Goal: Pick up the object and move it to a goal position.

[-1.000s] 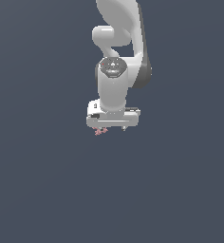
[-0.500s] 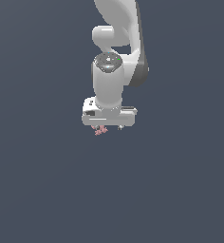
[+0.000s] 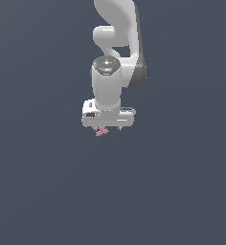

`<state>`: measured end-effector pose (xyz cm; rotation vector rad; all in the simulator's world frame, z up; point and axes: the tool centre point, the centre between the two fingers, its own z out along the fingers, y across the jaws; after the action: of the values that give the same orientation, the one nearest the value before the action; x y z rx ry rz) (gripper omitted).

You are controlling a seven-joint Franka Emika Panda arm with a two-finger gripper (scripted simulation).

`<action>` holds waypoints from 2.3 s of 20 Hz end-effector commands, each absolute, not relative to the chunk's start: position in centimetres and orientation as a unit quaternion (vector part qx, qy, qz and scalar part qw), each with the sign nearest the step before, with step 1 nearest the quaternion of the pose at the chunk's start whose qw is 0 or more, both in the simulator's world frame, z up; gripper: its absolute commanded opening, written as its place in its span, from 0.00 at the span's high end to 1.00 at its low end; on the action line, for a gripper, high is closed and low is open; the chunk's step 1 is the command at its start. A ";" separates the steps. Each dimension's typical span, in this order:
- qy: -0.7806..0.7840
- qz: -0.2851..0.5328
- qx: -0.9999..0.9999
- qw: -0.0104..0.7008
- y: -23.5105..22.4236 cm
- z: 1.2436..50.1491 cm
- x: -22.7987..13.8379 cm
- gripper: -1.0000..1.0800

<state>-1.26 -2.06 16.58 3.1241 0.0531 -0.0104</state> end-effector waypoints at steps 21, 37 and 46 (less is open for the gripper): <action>0.180 -0.001 0.984 0.001 -6.8 8.5 -10.4 0.04; 0.203 0.000 0.979 0.000 -7.3 6.8 -12.0 0.04; 0.204 0.000 0.979 0.000 -7.3 3.1 -12.2 0.04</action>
<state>-11.82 -7.22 4.04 3.0724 0.6449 0.0121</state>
